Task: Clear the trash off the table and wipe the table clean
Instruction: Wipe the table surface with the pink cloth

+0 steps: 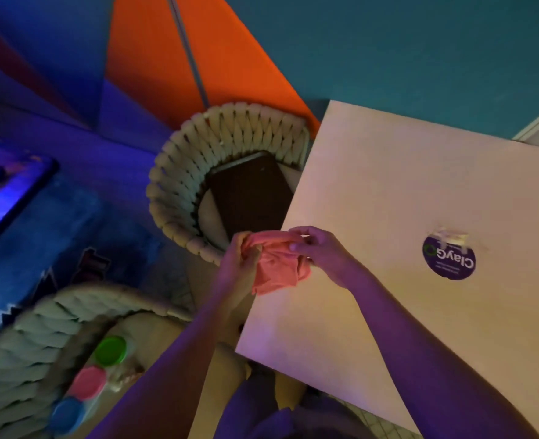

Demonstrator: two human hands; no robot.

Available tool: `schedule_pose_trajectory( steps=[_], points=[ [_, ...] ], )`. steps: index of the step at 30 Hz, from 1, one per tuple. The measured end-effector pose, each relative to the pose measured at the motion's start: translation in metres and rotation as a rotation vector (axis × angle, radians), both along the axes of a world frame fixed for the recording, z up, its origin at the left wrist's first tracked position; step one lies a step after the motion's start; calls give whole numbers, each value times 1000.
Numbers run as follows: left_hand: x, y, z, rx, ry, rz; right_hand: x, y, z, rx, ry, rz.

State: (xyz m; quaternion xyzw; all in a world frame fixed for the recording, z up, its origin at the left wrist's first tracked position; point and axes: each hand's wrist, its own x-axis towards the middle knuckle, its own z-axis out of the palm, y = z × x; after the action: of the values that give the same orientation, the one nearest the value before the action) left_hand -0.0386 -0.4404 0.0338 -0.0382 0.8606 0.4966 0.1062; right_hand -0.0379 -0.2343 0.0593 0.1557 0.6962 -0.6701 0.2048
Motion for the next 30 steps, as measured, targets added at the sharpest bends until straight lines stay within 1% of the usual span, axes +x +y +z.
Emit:
schedule_pose_trajectory(
  steps=[4,9,15,21,22,25,27,30],
  points=[
    [-41,-34,-10,38,10,58,-40,-38,-2,10,-88,13],
    [-85,-68,-35,32,-6,117,-89,-83,-17,225,-68,23],
    [-126,-73,-61,-35,-16,129,-142,-105,-45,524,-14,66],
    [-161,-68,-97,-70,-19,124,-188,-105,-78,648,-12,157],
    [-175,-64,-115,-86,-41,138,-207,-104,-97,662,-19,173],
    [-188,-59,-132,-81,-44,131,-225,-103,-113,701,-27,226],
    [-202,-52,-166,-93,-65,162,-245,-100,-144,726,-45,278],
    [-217,-45,-199,-99,-103,173,-266,-97,-179,771,-67,333]
  ],
)
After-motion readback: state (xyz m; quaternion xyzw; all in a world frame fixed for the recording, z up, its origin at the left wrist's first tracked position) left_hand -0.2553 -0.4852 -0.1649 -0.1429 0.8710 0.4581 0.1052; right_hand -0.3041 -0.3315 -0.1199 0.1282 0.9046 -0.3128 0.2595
